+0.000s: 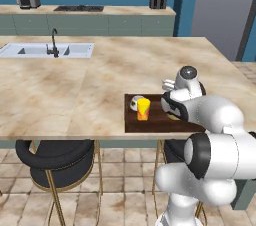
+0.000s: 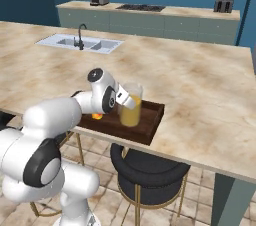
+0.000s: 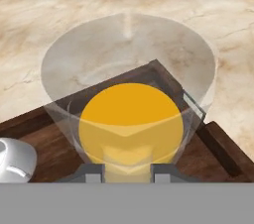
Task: There is a tray on the dining counter. Grab the cup, mug, and pitcher and place them on the tray. The pitcher may be placed next to the tray if it cannot fit the tray.
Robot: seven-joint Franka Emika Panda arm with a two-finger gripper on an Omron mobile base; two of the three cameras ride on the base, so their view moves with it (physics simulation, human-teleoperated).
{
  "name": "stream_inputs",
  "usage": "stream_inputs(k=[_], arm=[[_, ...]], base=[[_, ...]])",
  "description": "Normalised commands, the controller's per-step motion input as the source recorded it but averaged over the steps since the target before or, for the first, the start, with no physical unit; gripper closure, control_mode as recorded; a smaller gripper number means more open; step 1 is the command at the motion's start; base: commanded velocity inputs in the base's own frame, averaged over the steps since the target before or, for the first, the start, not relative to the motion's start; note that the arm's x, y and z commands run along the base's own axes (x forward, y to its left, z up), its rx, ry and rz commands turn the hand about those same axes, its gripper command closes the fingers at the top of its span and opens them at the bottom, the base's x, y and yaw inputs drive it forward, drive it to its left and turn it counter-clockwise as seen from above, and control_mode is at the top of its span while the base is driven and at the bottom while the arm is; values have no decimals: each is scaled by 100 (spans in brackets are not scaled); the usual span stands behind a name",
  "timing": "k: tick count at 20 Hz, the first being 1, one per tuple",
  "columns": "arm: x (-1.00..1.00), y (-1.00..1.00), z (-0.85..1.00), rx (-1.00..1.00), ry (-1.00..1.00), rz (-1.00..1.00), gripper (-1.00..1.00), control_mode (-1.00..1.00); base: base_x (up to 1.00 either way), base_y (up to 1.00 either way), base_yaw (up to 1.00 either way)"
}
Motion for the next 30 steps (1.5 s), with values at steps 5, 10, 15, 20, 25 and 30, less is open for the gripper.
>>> stream_inputs(k=[5,10,15,20,25,30], arm=[[15,0,-31,0,-7,-1,100,-100],[12,0,-35,0,-5,-2,100,-100],[0,0,-32,0,0,-2,-100,-100],[-6,0,-17,0,0,-3,-100,-100],[-22,2,-1,3,0,-1,-100,-100],[-33,5,0,2,0,-1,-100,-100]], base=[[0,0,0],[0,0,0],[0,0,0],[0,0,0],[0,0,0],[0,0,0]])
